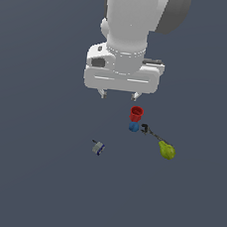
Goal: Pick up a designated object from a clutter of objects.
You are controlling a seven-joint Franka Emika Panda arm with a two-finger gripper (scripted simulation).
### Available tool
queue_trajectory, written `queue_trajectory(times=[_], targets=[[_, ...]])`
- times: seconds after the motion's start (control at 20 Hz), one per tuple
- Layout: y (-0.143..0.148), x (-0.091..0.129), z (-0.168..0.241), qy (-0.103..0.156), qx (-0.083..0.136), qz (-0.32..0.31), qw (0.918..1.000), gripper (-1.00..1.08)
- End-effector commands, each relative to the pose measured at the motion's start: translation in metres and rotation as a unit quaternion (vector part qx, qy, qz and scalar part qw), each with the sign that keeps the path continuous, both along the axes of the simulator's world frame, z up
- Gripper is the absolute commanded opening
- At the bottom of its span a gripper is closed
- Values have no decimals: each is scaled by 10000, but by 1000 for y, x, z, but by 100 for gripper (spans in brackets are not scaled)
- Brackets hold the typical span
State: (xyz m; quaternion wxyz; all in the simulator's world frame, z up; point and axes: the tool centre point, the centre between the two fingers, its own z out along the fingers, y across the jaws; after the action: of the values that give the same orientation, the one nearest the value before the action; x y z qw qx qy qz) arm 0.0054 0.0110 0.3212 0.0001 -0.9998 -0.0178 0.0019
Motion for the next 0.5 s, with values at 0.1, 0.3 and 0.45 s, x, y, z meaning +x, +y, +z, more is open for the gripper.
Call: queue_trajectory(times=[0.1, 0.3, 0.45], targets=[[0, 0, 1, -7, -11, 24, 10000, 100], [1, 2, 7, -61, -99, 202, 9997, 100], [2, 2, 11, -92, -151, 305, 9994, 100]])
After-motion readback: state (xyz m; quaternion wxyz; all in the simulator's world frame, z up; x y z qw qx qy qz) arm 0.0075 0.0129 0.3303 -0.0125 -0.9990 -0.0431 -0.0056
